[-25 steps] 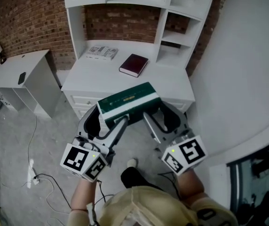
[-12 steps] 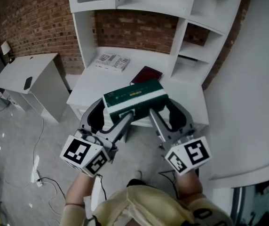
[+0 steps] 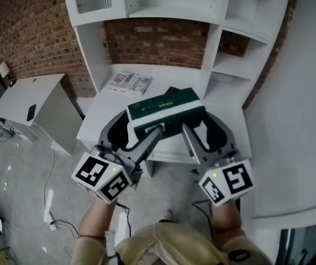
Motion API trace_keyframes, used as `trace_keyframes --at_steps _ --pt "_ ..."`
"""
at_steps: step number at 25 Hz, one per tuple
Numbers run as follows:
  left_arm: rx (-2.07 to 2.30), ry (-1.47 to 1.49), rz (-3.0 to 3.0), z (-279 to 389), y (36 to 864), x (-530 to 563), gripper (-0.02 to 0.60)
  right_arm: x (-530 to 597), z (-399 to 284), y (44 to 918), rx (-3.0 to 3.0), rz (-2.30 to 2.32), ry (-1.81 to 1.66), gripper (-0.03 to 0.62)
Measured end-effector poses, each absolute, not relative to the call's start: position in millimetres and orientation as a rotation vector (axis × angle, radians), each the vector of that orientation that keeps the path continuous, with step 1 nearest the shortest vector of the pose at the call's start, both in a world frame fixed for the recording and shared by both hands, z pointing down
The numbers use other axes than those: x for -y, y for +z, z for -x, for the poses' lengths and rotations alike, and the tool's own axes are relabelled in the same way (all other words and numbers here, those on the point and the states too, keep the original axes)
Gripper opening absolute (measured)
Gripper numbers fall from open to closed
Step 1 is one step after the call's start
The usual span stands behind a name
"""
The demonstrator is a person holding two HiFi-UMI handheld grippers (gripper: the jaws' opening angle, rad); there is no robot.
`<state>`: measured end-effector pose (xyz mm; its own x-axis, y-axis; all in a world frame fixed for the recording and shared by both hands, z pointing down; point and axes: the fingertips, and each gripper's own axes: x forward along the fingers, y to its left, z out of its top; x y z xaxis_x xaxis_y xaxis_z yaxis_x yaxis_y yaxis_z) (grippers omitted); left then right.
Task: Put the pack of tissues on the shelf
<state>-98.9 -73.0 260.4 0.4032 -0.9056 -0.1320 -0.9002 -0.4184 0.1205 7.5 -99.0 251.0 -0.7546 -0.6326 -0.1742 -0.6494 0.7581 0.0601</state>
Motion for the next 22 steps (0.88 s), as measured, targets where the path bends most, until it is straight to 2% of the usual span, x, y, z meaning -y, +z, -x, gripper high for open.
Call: trace_keyframes --at_steps 22 --pt "1.444 -0.302 -2.861 91.1 172.7 238.2 0.368 242.4 -17.8 164.9 -2.646 1.257 0.349 0.207"
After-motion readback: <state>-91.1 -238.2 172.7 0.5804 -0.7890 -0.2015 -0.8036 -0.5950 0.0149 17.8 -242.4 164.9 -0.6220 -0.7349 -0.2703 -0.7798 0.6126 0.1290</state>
